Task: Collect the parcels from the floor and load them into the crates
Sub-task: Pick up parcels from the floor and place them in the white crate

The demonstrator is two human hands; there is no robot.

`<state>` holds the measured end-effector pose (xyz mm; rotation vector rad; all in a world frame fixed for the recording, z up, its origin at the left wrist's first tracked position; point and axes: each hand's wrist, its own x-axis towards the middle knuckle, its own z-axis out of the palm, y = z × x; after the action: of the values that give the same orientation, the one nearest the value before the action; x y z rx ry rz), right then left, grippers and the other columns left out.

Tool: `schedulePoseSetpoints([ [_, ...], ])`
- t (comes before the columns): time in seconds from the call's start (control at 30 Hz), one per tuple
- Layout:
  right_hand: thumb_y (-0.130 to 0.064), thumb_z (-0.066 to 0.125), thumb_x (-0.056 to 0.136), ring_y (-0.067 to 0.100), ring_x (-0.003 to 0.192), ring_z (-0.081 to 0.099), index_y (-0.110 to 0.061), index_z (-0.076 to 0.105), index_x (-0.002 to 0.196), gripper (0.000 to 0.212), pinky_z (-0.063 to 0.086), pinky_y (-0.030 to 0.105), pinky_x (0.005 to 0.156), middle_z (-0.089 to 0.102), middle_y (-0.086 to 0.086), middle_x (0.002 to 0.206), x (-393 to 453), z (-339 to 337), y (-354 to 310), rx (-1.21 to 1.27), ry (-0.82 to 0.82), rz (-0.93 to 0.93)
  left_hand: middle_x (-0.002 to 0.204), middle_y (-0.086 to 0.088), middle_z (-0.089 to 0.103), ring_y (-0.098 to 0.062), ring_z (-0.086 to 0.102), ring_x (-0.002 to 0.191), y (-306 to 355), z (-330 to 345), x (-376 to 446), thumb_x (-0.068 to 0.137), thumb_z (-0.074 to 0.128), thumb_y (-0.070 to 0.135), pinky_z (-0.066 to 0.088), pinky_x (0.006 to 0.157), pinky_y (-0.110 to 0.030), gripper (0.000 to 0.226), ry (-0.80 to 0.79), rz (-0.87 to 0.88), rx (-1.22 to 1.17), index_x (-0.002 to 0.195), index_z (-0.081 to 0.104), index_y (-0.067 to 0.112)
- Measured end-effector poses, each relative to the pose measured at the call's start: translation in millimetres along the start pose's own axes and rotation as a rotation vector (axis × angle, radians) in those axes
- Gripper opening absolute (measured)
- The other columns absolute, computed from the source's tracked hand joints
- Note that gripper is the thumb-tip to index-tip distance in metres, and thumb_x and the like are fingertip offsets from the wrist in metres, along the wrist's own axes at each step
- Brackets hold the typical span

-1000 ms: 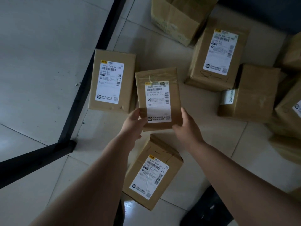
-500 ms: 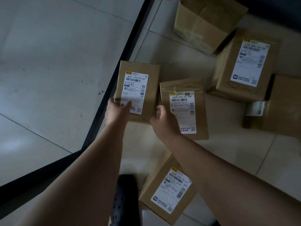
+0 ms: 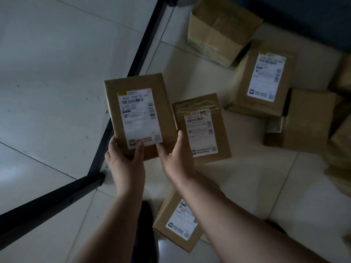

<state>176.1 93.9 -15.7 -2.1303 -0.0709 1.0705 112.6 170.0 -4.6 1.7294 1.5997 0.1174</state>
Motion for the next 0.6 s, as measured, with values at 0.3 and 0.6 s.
schedulePoseSetpoints([
  [0.3,-0.031,0.066,0.084,0.028,0.116,0.055,-0.008,0.041,0.135,0.062,0.048,0.042,0.095,0.052,0.012,0.131,-30,-96,38,-0.072,0.333,-0.081,0.122,0.002,0.056,-0.015,0.058,0.108,24,39,-71,0.085,0.064,0.020,0.051,0.068,-0.010,0.049,-0.226,0.129,-0.116,0.132,0.049,0.020],
  [0.6,-0.046,0.046,0.094,0.015,0.108,0.057,-0.026,0.063,0.109,0.030,0.043,0.034,0.101,0.066,-0.008,0.105,42,-145,93,0.370,0.070,0.213,0.135,-0.004,0.053,-0.022,0.049,0.124,-12,69,-14,0.096,0.044,0.041,0.040,0.099,-0.042,0.045,-0.400,-0.242,-0.308,0.135,0.046,0.019],
])
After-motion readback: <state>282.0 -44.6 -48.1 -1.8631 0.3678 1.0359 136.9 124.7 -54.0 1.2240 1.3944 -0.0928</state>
